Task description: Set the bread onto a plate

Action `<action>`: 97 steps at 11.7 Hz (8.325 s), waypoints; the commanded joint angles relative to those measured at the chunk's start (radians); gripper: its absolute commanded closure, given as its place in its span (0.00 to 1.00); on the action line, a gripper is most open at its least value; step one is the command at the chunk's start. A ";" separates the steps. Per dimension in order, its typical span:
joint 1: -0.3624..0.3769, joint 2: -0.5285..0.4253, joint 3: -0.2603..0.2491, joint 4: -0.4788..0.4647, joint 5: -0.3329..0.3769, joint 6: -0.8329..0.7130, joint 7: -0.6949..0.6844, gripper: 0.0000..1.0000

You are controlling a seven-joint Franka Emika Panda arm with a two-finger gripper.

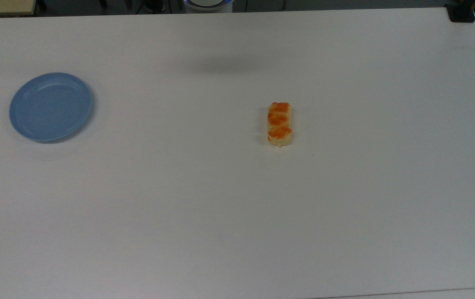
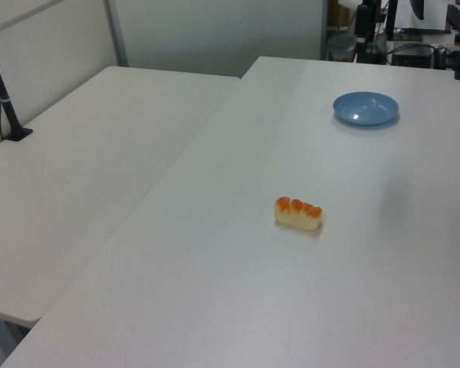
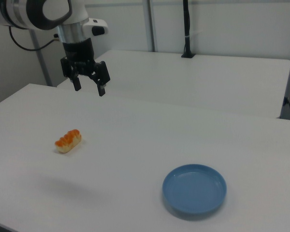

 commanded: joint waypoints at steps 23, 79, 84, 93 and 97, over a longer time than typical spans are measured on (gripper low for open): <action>0.005 -0.014 0.071 -0.160 0.107 0.153 -0.015 0.00; -0.368 0.296 0.294 -0.101 -0.235 0.375 0.029 0.62; -0.409 0.330 0.120 -0.109 -0.234 0.392 -0.180 0.62; -0.484 0.440 0.042 -0.134 -0.214 0.619 -0.220 0.65; -0.484 0.457 0.042 -0.129 -0.163 0.647 -0.220 0.64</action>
